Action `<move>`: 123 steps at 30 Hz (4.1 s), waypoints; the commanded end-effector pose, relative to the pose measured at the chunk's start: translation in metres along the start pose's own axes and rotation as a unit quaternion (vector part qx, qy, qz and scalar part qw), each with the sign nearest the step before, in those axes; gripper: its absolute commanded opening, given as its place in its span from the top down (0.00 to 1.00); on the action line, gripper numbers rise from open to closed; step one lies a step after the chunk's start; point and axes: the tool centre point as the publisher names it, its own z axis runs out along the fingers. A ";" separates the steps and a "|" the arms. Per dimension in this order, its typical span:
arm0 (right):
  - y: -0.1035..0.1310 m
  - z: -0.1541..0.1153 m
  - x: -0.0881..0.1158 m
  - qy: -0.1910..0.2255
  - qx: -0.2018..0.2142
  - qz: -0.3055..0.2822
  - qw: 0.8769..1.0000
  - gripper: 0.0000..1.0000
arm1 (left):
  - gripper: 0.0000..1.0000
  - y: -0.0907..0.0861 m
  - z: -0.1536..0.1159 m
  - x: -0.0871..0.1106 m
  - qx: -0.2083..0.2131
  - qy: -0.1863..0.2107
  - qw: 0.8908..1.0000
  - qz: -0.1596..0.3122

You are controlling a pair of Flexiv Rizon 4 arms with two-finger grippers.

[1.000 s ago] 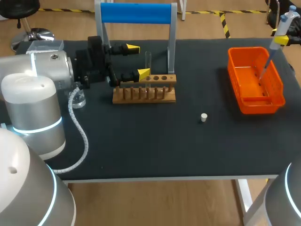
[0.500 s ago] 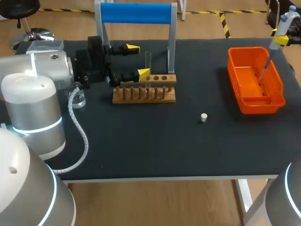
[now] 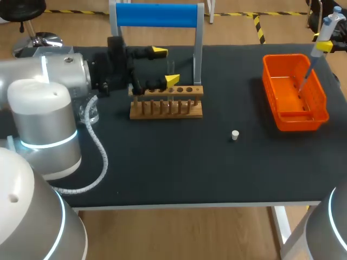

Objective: Invert the test tube, pick up the pipette, mount the tip to pipette, aspirate from beaker and dispense into the tube, eject the tip, return the pipette, and cap with the stopper.

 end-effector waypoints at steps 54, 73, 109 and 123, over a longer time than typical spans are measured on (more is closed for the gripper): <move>0.000 0.000 0.000 0.000 0.001 0.000 1.000 1.00 | 0.00 -0.071 0.257 -0.012 0.021 0.069 0.997 0.019; 0.000 0.000 0.000 0.000 0.001 0.000 1.000 1.00 | 0.00 -0.068 0.295 -0.025 0.005 0.071 0.997 0.009; 0.000 0.000 0.000 0.000 0.001 0.000 1.000 1.00 | 1.00 -0.079 0.338 -0.043 -0.003 0.075 0.997 0.017; 0.000 0.000 0.000 0.000 0.001 0.000 1.000 1.00 | 1.00 -0.079 0.338 -0.043 -0.003 0.075 0.997 0.017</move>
